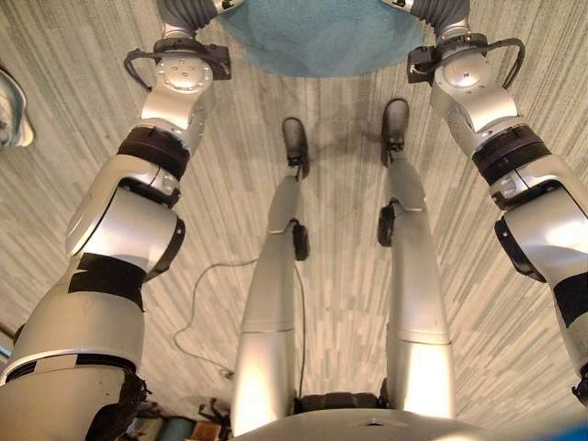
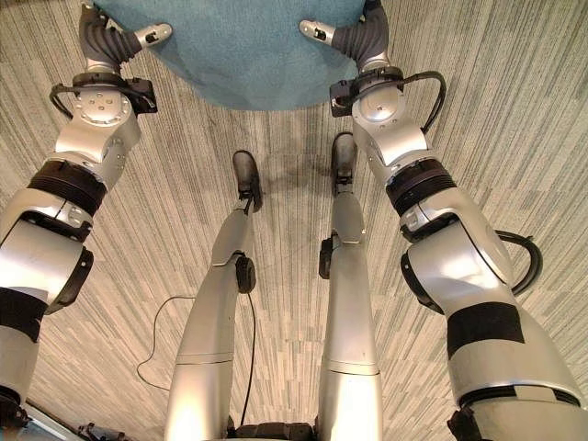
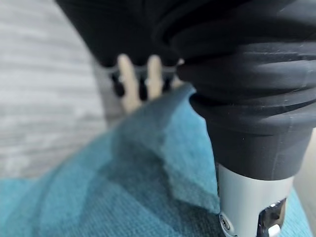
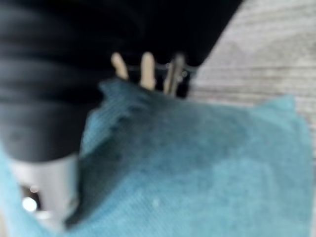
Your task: Pick up all the scattered cushions and arrange them neatly on the sofa.
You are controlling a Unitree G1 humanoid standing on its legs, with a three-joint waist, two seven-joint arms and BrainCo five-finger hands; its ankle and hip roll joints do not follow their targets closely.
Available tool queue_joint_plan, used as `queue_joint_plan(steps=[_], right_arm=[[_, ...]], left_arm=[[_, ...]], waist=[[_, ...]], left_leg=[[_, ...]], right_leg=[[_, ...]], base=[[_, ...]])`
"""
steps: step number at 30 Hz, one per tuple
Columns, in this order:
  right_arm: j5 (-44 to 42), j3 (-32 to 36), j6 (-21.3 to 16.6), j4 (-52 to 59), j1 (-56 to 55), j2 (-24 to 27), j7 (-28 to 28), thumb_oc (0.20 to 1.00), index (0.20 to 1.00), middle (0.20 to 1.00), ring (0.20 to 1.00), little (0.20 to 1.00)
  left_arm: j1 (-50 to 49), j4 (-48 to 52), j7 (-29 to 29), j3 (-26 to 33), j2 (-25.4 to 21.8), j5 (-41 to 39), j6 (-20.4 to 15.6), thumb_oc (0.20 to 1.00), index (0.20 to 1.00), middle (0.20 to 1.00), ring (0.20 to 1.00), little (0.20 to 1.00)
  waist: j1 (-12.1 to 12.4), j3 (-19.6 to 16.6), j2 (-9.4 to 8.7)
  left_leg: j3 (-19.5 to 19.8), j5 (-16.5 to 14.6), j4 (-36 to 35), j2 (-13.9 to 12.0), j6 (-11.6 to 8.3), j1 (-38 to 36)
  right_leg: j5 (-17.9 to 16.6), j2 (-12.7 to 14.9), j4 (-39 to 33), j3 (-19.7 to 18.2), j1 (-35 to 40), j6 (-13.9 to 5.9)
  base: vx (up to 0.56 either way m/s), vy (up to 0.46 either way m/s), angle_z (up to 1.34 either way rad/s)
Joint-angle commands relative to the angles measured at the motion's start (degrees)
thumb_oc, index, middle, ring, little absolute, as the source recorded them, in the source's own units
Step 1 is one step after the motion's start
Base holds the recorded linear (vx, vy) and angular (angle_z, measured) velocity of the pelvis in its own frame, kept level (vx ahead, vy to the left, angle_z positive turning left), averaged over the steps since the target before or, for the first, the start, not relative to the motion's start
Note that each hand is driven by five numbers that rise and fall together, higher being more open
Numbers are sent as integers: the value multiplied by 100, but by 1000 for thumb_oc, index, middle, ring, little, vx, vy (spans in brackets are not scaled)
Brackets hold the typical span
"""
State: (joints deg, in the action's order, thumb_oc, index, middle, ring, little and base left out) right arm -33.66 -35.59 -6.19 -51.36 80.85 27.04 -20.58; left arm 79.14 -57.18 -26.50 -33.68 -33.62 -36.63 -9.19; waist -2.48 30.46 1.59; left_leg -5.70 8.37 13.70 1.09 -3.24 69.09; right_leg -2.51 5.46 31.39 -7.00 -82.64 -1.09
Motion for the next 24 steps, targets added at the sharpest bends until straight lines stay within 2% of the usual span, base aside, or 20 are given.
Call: queue_joint_plan(steps=[1,6,9,10,11,12,13,14,17,18,21,22,23,24], right_arm=[[61,-225,-389,498,123,-712,54,1000,1000,1000,1000,1000],[-26,-96,-505,852,-16,-972,-26,1000,1000,1000,1000,1000],[74,-102,-540,1159,-92,-1243,-97,1000,1000,1000,1000,1000],[95,-103,-532,1211,-128,-1290,-102,1000,1000,1000,1000,1000],[104,-104,-531,1226,-119,-1282,-107,1000,1000,1000,1000,1000],[124,-103,-535,1389,-198,-1396,-79,300,300,300,300,300],[138,-86,-551,1470,-198,-1422,-76,200,200,200,200,200],[205,-101,-552,1554,-237,-1459,-85,200,200,200,200,200],[283,-71,-537,1674,-306,-1431,-87,200,200,200,200,200],[312,-64,-530,1684,-342,-1423,-90,200,200,200,200,200],[349,9,-530,1742,-379,-1343,-103,200,200,200,200,200],[394,30,-502,1760,-420,-1294,-106,200,200,200,200,200],[397,30,-499,1765,-426,-1294,-107,200,200,200,200,200],[414,49,-490,1784,-432,-1259,-97,200,200,200,200,200]], left_arm=[[-48,489,-171,258,93,256,-283,1000,1000,1000,1000,1000],[-223,1110,-365,385,546,82,-503,1000,1000,1000,1000,1000],[-469,1479,-479,501,992,-52,-597,1000,1000,1000,1000,1000],[-511,1537,-476,499,1067,-47,-592,1000,1000,1000,1000,1000],[-503,1553,-483,506,1062,-40,-592,1000,1000,1000,1000,1000],[-666,1728,-542,576,1246,-75,-652,564,564,564,564,564],[-712,1824,-547,605,1318,-91,-692,344,344,344,344,344],[-846,1989,-572,651,1423,-88,-733,200,200,200,200,200],[-952,2155,-552,688,1410,-44,-747,200,200,200,200,200],[-978,2218,-551,678,1400,-28,-746,200,200,200,200,200],[-1017,2300,-553,742,1326,-86,-785,200,200,200,200,200],[-1040,2360,-562,765,1298,-101,-804,200,200,200,200,200],[-1046,2365,-564,764,1299,-100,-802,200,200,200,200,200],[-1071,2417,-550,779,1302,-112,-801,200,200,200,200,200]], waist=[[-106,-66,38],[-89,-66,65],[-57,-66,93],[-50,-66,101],[-54,-66,102],[-28,-66,127],[-25,-66,137],[-13,-66,170],[-9,-66,183],[-2,-66,184],[-19,-66,167],[-25,-66,162],[-25,-66,163],[-33,-66,164]], left_leg=[[545,-239,373,-288,-269,150],[564,-230,376,-271,-269,193],[586,-231,378,-250,-259,210],[600,-385,394,-244,-266,88],[584,-232,378,-245,-255,207],[602,-376,392,-237,-261,75],[590,-216,373,-237,-248,195],[585,-201,363,-230,-254,175],[568,-191,355,-228,-261,136],[569,-343,358,-223,-276,-13],[549,-195,362,-232,-266,91],[567,-345,377,-233,-281,-55],[568,-344,374,-233,-281,-60],[557,-185,344,-244,-278,28]], right_leg=[[17,46,-257,-537,238,-697],[31,28,-209,-554,176,-684],[61,16,-162,-575,147,-670],[243,18,-96,-577,252,-670],[70,15,-141,-579,143,-665],[260,18,-62,-584,243,-661],[88,10,-97,-596,126,-653],[95,8,-72,-617,126,-644],[92,1,-55,-616,145,-636],[262,-4,-12,-602,276,-633],[56,-29,-76,-611,217,-625],[222,-32,-26,-607,361,-627],[222,-32,-28,-605,367,-627],[46,-35,-86,-602,307,-622]], base=[[0,0,0],[0,0,0],[0,0,0],[0,0,0],[27,-5,5],[-55,-34,6],[-22,-27,9],[-54,-26,8],[-9,1,4],[0,0,0],[-34,-16,0],[0,0,0],[-35,-20,0],[0,0,0]])
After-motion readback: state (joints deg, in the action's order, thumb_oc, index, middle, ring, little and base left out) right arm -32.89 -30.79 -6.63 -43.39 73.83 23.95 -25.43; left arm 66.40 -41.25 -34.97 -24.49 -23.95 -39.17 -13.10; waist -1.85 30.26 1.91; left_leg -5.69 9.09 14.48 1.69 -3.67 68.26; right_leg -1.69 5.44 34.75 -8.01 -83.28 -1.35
